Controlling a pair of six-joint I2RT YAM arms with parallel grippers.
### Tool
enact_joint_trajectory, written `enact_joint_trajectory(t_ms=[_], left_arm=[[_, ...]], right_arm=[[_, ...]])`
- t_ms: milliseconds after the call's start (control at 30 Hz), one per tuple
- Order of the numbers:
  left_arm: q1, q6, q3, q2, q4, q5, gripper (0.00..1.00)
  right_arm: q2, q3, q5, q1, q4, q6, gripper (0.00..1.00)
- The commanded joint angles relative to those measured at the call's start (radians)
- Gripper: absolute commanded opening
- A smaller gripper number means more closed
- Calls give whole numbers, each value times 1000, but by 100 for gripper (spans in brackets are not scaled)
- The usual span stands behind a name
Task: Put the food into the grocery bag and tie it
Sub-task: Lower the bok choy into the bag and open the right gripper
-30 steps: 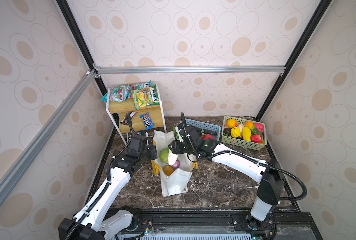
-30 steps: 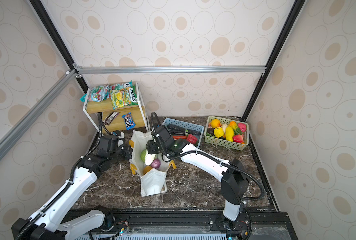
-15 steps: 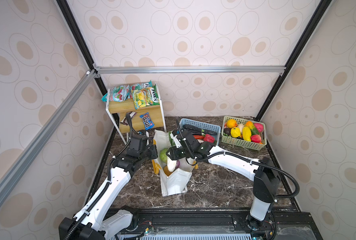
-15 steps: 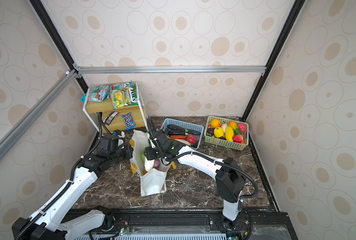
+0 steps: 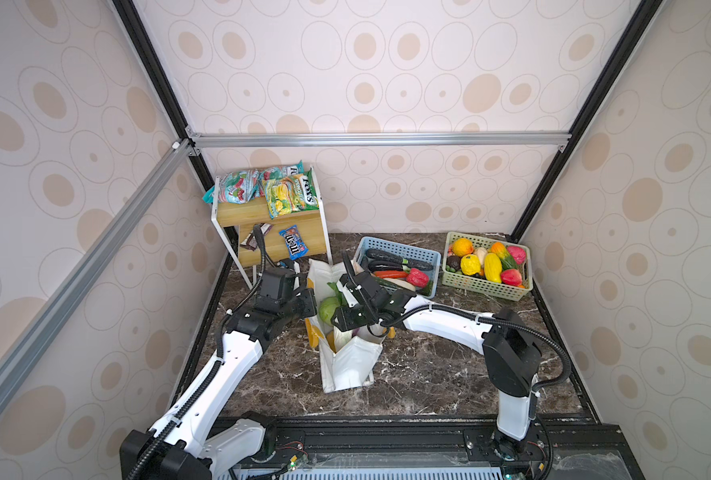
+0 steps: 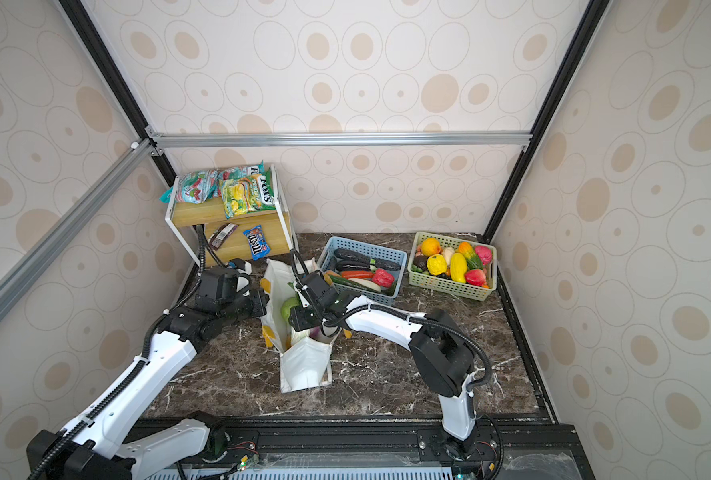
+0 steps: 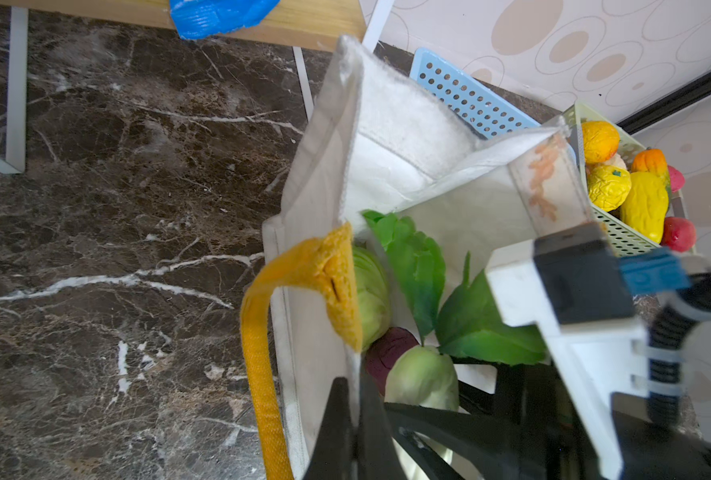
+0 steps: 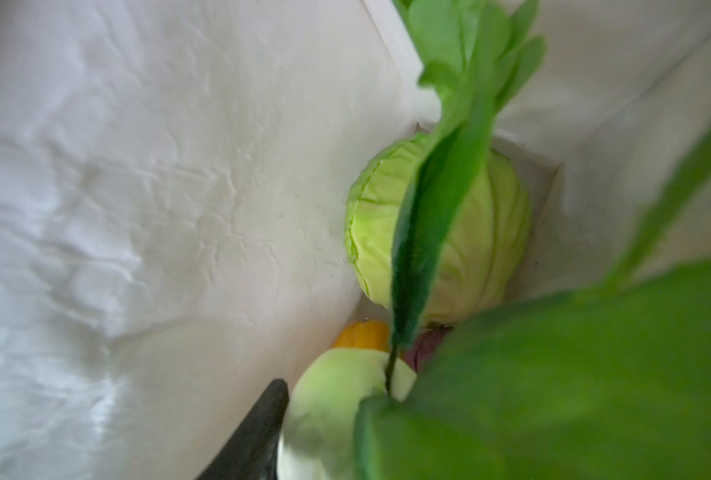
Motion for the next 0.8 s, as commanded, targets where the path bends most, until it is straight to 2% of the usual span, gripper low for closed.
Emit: enact_joint_trajectory(t_ms=[0,500,567,767], left_arm=[[7,22,52,-3,7,16,0],[9,26,21,-52,49,64,0],[7,41,23,-62,37,62,0],[8,56,24,-65,32,48,0]], right_arm=[[36,10,-17,10,-2,50,51],[88,12,54,19,-83,198,53],[95,21,67,22,-109,210,55],[90,12,97,27,-151,245,75]])
